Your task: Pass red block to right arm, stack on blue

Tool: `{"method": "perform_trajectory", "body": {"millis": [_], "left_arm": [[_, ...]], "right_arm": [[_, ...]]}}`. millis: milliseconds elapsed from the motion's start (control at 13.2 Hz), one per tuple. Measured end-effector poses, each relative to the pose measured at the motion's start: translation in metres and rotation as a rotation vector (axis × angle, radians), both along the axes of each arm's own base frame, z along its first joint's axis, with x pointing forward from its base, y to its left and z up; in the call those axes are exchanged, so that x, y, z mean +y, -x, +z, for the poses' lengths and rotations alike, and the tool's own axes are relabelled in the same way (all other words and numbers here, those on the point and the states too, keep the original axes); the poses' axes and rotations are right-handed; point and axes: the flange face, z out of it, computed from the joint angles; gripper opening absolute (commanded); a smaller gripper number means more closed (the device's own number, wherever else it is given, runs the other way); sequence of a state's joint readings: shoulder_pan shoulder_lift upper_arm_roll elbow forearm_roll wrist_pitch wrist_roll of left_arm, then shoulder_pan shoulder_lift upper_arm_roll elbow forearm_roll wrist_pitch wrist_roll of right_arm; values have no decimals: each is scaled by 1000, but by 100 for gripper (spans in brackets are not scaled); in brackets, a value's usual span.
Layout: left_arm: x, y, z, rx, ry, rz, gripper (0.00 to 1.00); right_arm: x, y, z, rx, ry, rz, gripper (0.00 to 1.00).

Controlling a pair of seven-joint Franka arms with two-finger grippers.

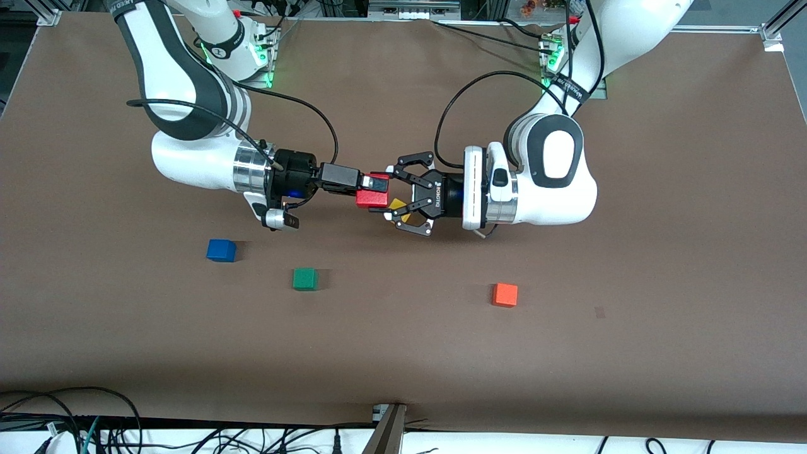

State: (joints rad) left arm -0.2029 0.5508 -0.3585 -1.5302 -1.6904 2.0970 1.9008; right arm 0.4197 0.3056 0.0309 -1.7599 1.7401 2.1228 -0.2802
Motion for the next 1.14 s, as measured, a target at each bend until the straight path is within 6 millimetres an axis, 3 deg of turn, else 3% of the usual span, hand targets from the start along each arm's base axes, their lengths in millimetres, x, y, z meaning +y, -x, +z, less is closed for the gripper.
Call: {"method": "perform_trajectory", "body": {"millis": [303, 607, 910, 1137], "left_arm": [[26, -14, 2, -20, -1, -6, 100], [102, -38, -1, -90, -70, -85, 100], [169, -48, -2, -161, -213, -177, 100], [227, -50, 14, -213, -363, -229, 100]], "right_arm": [[-2, -2, 3, -7, 0, -5, 10], [-8, -1, -5, -69, 172, 76, 9], [-26, -1, -19, -149, 544, 230, 9], [-53, -7, -34, -187, 821, 310, 9]]}}
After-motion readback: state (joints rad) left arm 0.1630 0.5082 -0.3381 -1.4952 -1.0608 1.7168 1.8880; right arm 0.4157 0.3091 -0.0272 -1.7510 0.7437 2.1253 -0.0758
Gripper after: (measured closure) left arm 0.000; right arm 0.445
